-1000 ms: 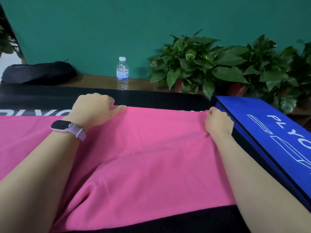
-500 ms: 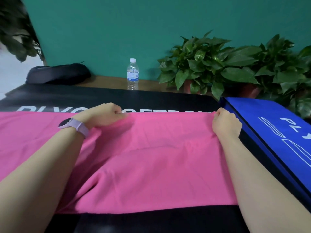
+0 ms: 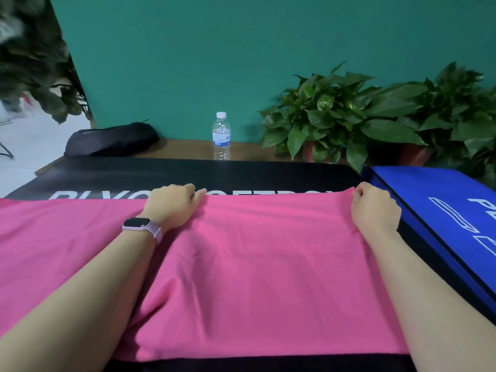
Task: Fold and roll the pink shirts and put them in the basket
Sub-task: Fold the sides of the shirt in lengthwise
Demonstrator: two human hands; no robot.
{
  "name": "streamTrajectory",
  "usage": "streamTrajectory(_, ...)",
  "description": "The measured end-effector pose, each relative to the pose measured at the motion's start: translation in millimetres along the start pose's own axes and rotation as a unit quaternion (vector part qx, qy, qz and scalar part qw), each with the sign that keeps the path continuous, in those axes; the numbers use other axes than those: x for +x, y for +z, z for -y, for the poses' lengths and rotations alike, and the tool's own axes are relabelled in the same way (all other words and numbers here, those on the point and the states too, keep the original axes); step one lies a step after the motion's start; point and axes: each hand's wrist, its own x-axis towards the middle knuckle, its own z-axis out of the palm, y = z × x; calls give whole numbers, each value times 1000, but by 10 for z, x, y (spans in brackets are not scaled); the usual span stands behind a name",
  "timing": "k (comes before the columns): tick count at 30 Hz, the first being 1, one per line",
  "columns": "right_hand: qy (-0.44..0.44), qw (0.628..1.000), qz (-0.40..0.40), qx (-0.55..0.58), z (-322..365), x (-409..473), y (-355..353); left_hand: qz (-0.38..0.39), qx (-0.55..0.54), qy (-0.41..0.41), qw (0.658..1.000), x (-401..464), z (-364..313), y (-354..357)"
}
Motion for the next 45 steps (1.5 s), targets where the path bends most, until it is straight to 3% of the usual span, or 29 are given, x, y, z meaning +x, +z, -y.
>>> streamTrajectory(3,-22,1000,-20,-6,49,60,23,-2,-14,4,1000,25,52,5)
streamTrajectory(9,-24,999,16,-27,64,30,6,10,-64,-20,998,59,67,27)
streamTrajectory(12,-112,987,-9,-118,320,-34,-212,58,-99,-50,992,82,91,-4)
streamTrajectory(14,-214,970,-1,-112,652,-236,-346,72,-68,-50,994,63,41,-4)
streamTrajectory(17,-360,924,133,4,1230,-780,-383,31,-21,-69,997,40,-143,-42)
streamTrajectory(19,-397,884,247,28,1497,-1066,-292,-30,35,-36,998,28,-309,-105)
streamTrajectory(21,-385,869,311,11,1577,-1146,-192,-65,36,31,997,-26,-532,-142)
streamTrajectory(25,-330,882,335,7,1414,-963,-82,33,-69,51,996,-228,-844,64)
streamTrajectory(28,-220,917,333,-4,828,-562,-80,68,-141,62,986,-242,-773,124)
streamTrajectory(32,-80,950,300,-46,-46,-45,-152,67,-139,78,985,-242,-735,135)
streamTrajectory(35,-86,952,291,-39,-129,-22,-44,84,-116,78,987,-272,-783,87)
streamTrajectory(38,-122,966,221,-63,-69,-85,-68,133,-35,83,987,-306,-822,-97)
streamTrajectory(41,-132,957,203,-162,114,-123,-281,188,9,172,967,-467,-1097,-399)
streamTrajectory(43,-114,961,225,-112,412,-270,-501,242,-2,206,948,-727,-1344,-549)
streamTrajectory(45,-136,948,287,7,735,-696,-696,230,27,209,950,-1064,-1494,-540)
